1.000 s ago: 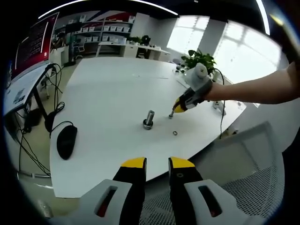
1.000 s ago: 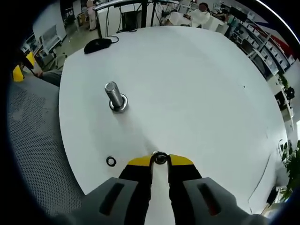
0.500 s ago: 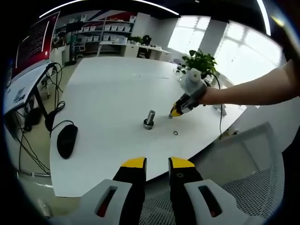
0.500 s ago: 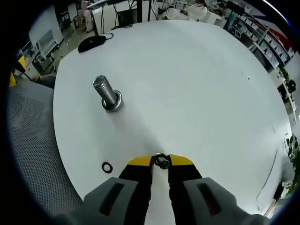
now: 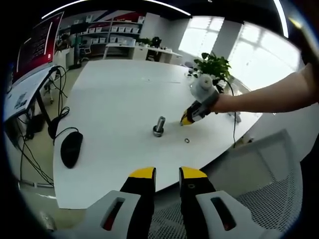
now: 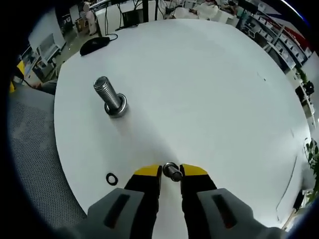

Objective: Place the washer onto the threaded stud by aligning its center hole with the stud, sliding it down to the base, and recovering from edge contact or off-axis alignment until the washer reaches the visible bottom stop.

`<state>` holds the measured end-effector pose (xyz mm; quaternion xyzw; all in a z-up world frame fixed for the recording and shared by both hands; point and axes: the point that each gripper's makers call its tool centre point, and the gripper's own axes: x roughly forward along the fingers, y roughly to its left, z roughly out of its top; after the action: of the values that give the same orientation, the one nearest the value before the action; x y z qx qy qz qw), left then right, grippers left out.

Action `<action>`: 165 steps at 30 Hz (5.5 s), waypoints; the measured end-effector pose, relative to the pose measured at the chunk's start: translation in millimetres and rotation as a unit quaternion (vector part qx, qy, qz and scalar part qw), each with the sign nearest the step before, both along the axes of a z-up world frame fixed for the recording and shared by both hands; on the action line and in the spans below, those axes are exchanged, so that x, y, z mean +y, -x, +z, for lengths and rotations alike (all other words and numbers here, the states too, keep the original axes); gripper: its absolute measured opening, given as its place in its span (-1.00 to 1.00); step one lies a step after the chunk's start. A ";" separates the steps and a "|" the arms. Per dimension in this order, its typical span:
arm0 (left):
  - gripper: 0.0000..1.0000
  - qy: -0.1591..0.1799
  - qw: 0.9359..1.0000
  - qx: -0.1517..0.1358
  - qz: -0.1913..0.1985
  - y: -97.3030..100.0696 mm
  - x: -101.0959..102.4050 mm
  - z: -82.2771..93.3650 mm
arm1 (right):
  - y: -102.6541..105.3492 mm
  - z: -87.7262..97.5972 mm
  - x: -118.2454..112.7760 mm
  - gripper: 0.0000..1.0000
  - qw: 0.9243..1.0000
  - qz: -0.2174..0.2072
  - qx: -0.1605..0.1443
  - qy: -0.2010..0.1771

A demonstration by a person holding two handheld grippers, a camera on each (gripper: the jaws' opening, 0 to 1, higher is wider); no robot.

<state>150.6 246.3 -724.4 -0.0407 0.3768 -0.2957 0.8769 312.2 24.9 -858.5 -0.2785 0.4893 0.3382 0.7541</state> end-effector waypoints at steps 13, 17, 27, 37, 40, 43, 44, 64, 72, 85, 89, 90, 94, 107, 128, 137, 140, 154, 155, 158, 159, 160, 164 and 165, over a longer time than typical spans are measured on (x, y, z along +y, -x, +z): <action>-0.68 0.002 1.000 -0.003 0.001 -0.1 -0.1 1.4 | 19.4 2.3 -17.5 -0.58 1.000 -0.025 0.007 -0.002; -0.68 0.003 1.000 -0.004 0.001 -0.4 -0.1 1.7 | 29.1 -0.8 -18.6 -0.58 1.000 -0.025 0.012 -0.002; -0.68 0.004 1.000 -0.005 -0.003 0.2 -1.2 2.5 | 45.3 -3.0 -16.9 -0.58 0.999 -0.024 0.019 -0.007; -0.68 0.004 1.000 -0.005 -0.004 0.3 -1.3 2.2 | 61.5 -6.5 -8.9 -0.55 0.999 0.009 0.031 -0.011; -0.68 0.005 1.000 -0.006 0.000 -0.3 -0.5 2.6 | 67.5 -5.6 -0.8 -0.54 0.999 0.019 0.030 -0.022; -0.68 0.005 1.000 -0.006 -0.001 -0.1 -0.7 2.8 | 78.6 -9.3 3.8 -0.54 0.998 0.054 0.030 -0.010; -0.68 0.005 1.000 -0.006 -0.001 -0.1 -0.8 2.6 | 81.4 -9.6 5.5 -0.54 0.998 0.055 0.032 -0.012; -0.68 0.002 1.000 -0.003 -0.002 0.1 -0.6 1.4 | 81.8 -7.9 29.7 -0.54 0.993 0.100 0.030 -0.048; -0.68 0.002 1.000 -0.003 -0.002 0.2 -0.5 1.3 | 80.3 -8.3 34.7 -0.64 0.989 0.134 0.038 -0.038; -0.68 0.003 1.000 -0.005 0.001 -0.9 0.0 1.7 | 80.0 -9.7 36.2 -0.69 0.984 0.161 0.074 0.024; -0.68 0.004 1.000 -0.005 0.002 -0.9 0.3 2.2 | 80.9 -10.9 36.4 -0.69 0.977 0.176 0.084 0.084; -0.68 0.004 1.000 -0.005 0.002 -1.0 0.2 2.2 | 81.3 -11.1 36.4 -0.69 0.976 0.176 0.086 0.095; -0.68 0.004 1.000 -0.005 0.003 -1.0 0.3 2.2 | 81.0 -13.5 37.7 -0.70 0.972 0.175 0.091 0.129; -0.68 0.007 1.000 -0.007 0.004 -1.5 0.3 2.7 | 80.7 -12.3 34.5 -0.70 0.984 0.124 0.079 0.099; -0.68 0.007 1.000 -0.006 0.001 -0.8 -0.3 3.0 | 67.1 5.9 17.4 -0.72 0.999 0.021 0.045 -0.001; -0.68 0.008 1.000 -0.007 0.003 -1.1 0.0 3.5 | 44.6 22.4 -1.5 -0.71 1.000 -0.011 0.023 -0.010; -0.68 0.008 1.000 -0.007 0.003 -1.4 0.1 3.3 | 39.1 28.4 -3.5 -0.71 1.000 -0.014 0.014 -0.011; -0.68 0.010 1.000 -0.009 0.005 -1.9 0.5 3.9 | 21.8 51.5 -1.8 -0.71 0.999 -0.008 -0.039 -0.017; -0.68 0.010 1.000 -0.009 0.006 -1.9 0.5 4.0 | 20.4 54.1 -0.9 -0.71 0.999 0.001 -0.049 -0.012; -0.68 0.010 1.000 -0.009 0.005 -1.8 0.3 4.1 | 14.7 56.0 1.2 -0.71 0.998 0.008 -0.061 -0.010; -0.68 0.010 1.000 -0.008 0.004 -1.7 0.2 3.9 | 13.3 56.5 1.7 -0.71 0.998 0.007 -0.062 -0.011; -0.68 0.010 1.000 -0.008 0.004 -1.6 0.1 3.8 | 12.3 56.9 3.0 -0.71 0.998 0.006 -0.062 -0.013; -0.68 0.009 1.000 -0.008 0.003 -1.3 0.0 3.8 | 7.7 58.6 5.6 -0.71 0.997 0.016 -0.077 -0.010; -0.68 0.009 1.000 -0.008 0.004 -1.3 0.0 3.9 | 7.7 58.1 5.4 -0.71 0.997 0.017 -0.077 -0.008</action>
<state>151.9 246.3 -720.5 -0.0477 0.3669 -0.2961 0.8806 304.5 30.3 -800.4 -0.3063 0.4221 0.3327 0.7857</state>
